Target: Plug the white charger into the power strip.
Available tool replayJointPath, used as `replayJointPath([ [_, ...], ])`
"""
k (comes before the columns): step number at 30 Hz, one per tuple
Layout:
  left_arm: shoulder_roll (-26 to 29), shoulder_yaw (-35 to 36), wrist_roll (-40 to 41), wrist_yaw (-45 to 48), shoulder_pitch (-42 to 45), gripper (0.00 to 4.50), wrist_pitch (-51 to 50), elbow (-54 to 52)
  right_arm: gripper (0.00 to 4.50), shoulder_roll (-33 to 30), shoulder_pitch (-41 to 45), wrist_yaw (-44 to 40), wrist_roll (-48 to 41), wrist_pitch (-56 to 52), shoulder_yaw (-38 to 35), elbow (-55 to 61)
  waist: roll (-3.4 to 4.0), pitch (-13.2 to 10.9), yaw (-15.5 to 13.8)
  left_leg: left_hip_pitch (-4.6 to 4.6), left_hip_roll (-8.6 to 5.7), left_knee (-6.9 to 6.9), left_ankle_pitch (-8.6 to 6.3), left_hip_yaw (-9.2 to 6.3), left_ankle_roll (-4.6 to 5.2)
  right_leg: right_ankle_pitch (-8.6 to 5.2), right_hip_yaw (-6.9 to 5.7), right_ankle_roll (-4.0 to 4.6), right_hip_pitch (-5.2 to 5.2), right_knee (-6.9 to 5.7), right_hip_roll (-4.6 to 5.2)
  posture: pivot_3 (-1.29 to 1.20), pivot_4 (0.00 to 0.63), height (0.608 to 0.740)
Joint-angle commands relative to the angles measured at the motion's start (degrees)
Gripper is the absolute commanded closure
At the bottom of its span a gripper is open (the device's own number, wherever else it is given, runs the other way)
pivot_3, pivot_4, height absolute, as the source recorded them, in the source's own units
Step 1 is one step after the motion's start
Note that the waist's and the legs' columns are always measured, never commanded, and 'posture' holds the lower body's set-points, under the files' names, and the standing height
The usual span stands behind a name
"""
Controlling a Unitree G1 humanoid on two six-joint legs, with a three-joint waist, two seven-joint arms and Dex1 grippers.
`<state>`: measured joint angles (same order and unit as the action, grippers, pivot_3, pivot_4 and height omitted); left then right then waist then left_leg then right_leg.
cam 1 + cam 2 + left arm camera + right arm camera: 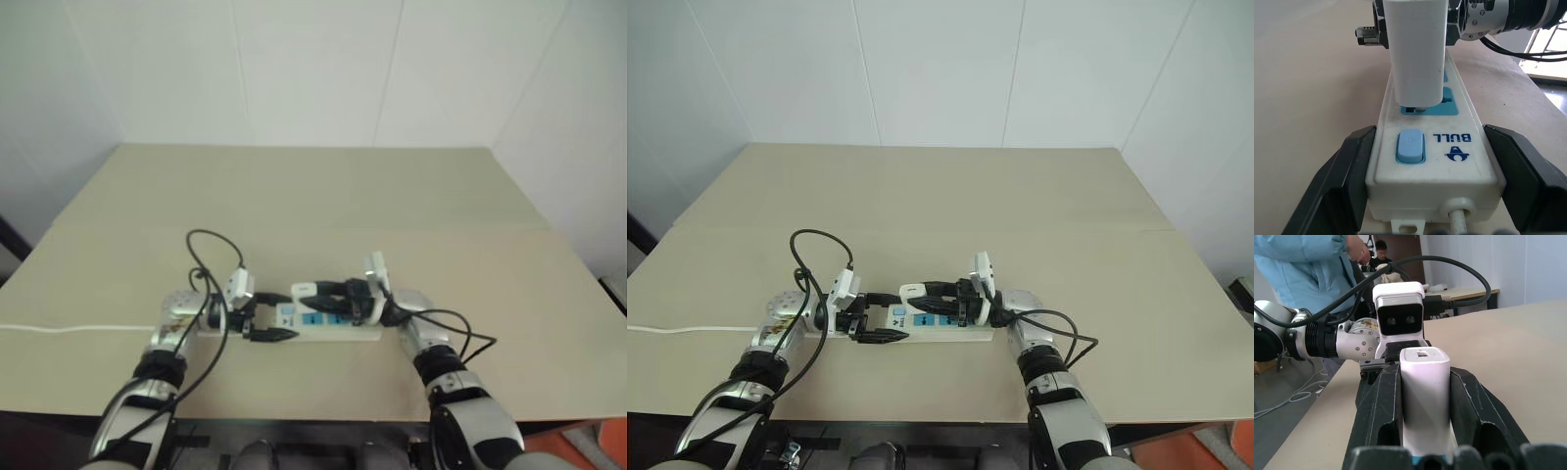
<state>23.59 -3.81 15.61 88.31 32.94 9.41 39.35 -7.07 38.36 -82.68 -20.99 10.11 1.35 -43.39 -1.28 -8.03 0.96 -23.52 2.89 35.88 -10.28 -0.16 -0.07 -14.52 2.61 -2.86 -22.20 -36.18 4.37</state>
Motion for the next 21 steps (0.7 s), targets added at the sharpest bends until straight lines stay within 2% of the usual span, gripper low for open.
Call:
replayJointPath([
  [1, 0.58, -0.11, 0.28, 0.6, -0.01, 1.25, -0.29, -1.58, 3.39, -1.06, -0.59, -0.06, 0.64, 0.19, -0.53, -1.8, 0.0, 0.0, -0.02, 0.0, 0.0, 0.0, 0.0, 0.0, 0.0, 0.0, 0.0, 0.0, 0.0, 0.0, 0.0, 0.0, 0.15, 0.74],
  [21, 0.55, -0.27, 0.18, 0.66, 0.18, 1.25, -0.24, -1.37, 3.39, -0.98, -2.8, 1.15, 3.24, 2.36, 1.79, -1.92, -0.04, 0.03, -0.02, 0.07, 0.0, -0.02, 0.0, 0.0, 0.0, -0.01, 0.0, 0.0, 0.05, 0.01, 0.0, 0.0, 0.15, 0.74],
])
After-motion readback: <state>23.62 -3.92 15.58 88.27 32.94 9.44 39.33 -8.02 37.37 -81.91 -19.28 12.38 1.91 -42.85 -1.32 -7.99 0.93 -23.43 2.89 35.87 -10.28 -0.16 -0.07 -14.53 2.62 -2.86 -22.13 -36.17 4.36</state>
